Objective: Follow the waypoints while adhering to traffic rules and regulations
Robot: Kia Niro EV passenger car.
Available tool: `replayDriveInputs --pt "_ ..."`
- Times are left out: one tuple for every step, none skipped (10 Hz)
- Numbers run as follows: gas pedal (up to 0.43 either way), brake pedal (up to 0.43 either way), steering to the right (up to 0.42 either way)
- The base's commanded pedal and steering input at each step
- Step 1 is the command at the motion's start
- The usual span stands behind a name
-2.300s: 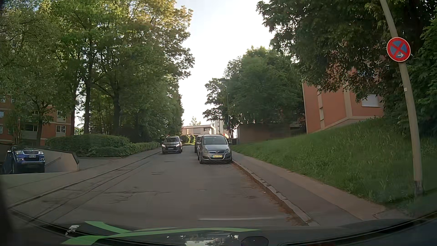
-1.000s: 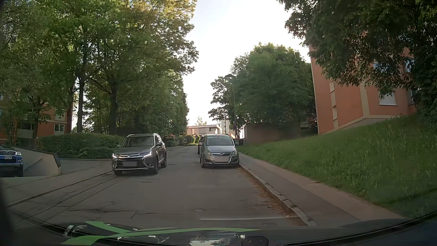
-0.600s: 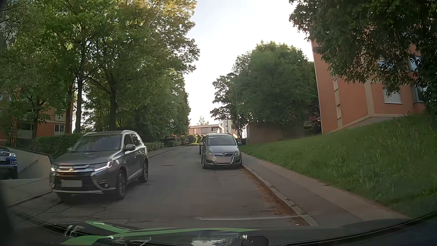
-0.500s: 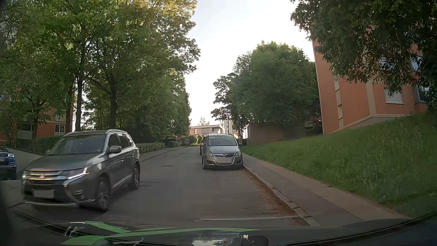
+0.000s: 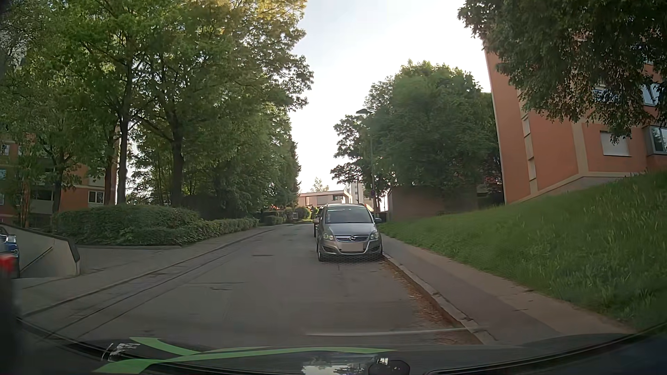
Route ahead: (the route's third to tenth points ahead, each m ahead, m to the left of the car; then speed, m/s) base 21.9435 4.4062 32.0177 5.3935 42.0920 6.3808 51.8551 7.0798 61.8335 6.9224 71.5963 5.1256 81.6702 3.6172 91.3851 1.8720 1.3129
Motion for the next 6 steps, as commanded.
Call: replayDriveInputs --pt "0.268 0.0 -0.25" --pt "0.287 0.0 -0.263" --pt "0.319 0.0 -0.273" --pt "0.331 0.0 -0.285" --pt "0.35 0.0 -0.292" --pt "0.378 0.0 -0.297"
